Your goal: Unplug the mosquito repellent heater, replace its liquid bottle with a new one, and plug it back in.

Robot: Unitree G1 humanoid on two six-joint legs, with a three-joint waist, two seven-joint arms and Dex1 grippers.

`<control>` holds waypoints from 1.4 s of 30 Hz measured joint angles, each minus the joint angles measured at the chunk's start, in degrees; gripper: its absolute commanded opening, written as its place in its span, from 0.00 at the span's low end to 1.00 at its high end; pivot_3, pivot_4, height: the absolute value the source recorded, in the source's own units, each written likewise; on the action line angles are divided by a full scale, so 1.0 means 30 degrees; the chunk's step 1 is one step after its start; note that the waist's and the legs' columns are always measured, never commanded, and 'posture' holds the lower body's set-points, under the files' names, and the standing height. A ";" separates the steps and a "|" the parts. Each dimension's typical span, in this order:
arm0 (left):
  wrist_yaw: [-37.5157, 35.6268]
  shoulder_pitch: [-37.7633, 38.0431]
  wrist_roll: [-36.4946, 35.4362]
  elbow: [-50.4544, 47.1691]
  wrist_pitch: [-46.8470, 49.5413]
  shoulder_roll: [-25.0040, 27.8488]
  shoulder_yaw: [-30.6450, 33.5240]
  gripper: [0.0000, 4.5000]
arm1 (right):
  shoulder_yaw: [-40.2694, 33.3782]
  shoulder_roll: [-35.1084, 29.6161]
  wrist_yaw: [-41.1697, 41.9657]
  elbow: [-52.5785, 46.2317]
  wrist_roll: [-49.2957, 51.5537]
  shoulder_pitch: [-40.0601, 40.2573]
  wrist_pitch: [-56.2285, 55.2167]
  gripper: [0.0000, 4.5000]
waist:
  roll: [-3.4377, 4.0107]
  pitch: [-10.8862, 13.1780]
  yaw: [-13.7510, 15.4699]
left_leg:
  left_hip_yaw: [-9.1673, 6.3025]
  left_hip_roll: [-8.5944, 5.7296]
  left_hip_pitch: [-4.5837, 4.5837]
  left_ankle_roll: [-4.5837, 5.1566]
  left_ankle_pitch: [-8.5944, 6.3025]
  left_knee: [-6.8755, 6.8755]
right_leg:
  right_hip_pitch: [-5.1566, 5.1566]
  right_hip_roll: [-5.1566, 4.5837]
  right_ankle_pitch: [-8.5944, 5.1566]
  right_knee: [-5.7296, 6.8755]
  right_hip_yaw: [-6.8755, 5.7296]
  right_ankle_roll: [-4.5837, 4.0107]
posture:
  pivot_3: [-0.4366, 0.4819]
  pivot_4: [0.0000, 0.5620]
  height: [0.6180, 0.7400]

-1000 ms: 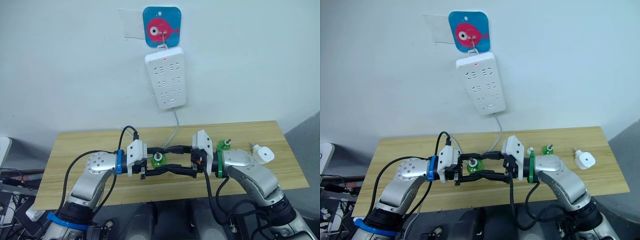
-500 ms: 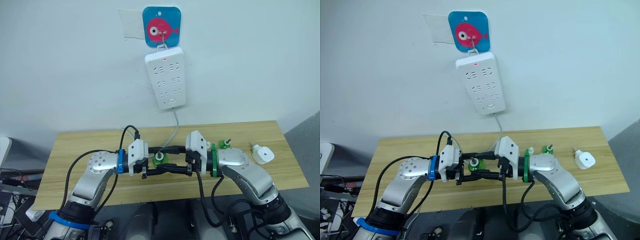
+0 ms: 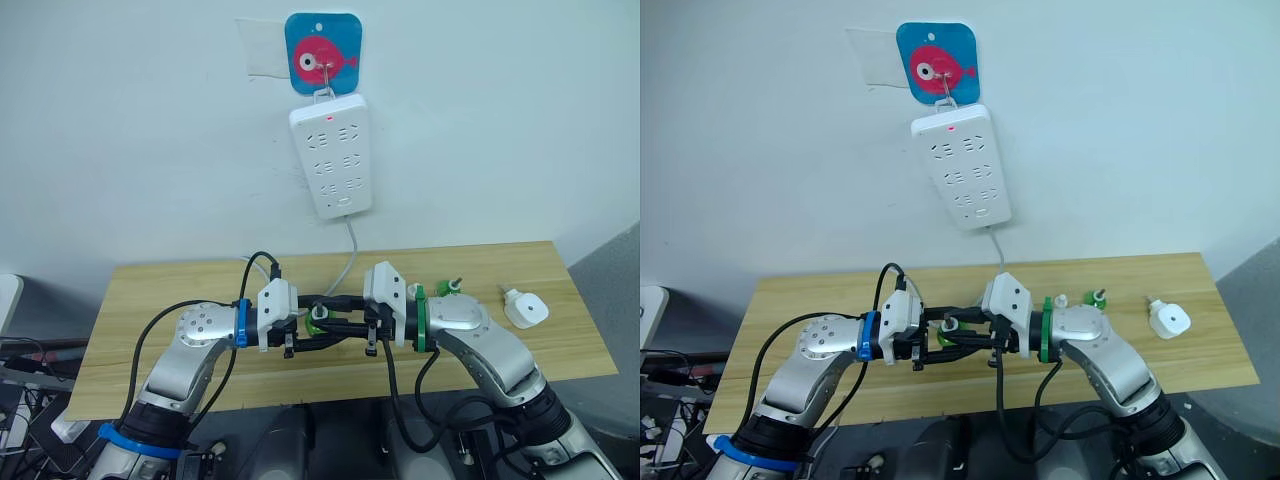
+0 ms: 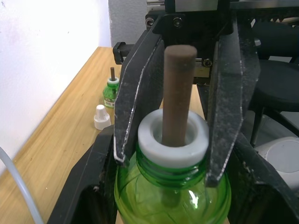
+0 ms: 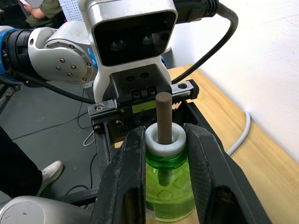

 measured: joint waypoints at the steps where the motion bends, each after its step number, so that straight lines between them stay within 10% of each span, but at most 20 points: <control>1: 0.0001 0.0000 0.0009 0.0016 0.0015 -0.0006 0.0000 0.51 | 0.0000 0.0022 0.0035 0.0076 -0.0004 0.0000 -0.0062 0.18 | 0.0000 0.0000 -0.0001 | 0.0000 0.0000 0.0000 0.0000 0.0000 0.0000 | 0.0000 0.0000 0.0000 0.0000 0.0001 0.0000 | 0.45 0.48 1.00; 9: 0.0004 -0.0001 0.0003 0.0041 0.0077 -0.0122 0.0009 0.51 | -0.0135 0.0168 0.0172 0.0172 0.0102 0.0058 -0.0108 0.18 | 0.0000 0.0000 -0.0001 | -0.0001 0.0000 0.0000 0.0000 0.0000 0.0000 | 0.0000 -0.0001 0.0000 -0.0001 0.0005 0.0000 | 0.44 0.48 1.00; 16: 0.0001 -0.0127 -0.0414 -0.0089 0.0150 -0.0360 0.0049 1.00 | -0.0429 0.0316 -0.0032 0.0173 0.0156 0.0147 -0.0074 0.18 | 0.0000 0.0000 -0.0016 | -0.0002 0.0001 0.0000 0.0000 0.0000 0.0000 | 0.0000 -0.0001 0.0000 -0.0001 0.0004 0.0000 | 0.44 0.48 1.00; 27: 0.0922 0.1273 -0.1823 -0.1914 0.1877 0.1366 0.2360 1.00 | -0.3531 -0.0348 -0.1069 -0.0021 0.1898 0.1144 0.1762 0.18 | 0.0000 0.0000 -0.0013 | -0.0014 0.0005 -0.0004 -0.0001 -0.0001 -0.0007 | 0.0003 -0.0010 0.0000 -0.0011 0.0031 -0.0002 | 0.45 0.46 1.00; 42: 0.5271 0.3505 0.0281 -0.4968 -0.1982 -0.2215 0.1765 1.00 | -1.3834 0.6500 -1.7831 0.0815 1.8963 0.1855 1.2437 0.18 | 0.0002 -0.0003 -0.0003 | -0.0003 0.0001 -0.0033 0.0000 -0.0002 -0.0031 | -0.0004 -0.0011 0.0004 -0.0023 0.0071 -0.0013 | 0.44 0.45 1.00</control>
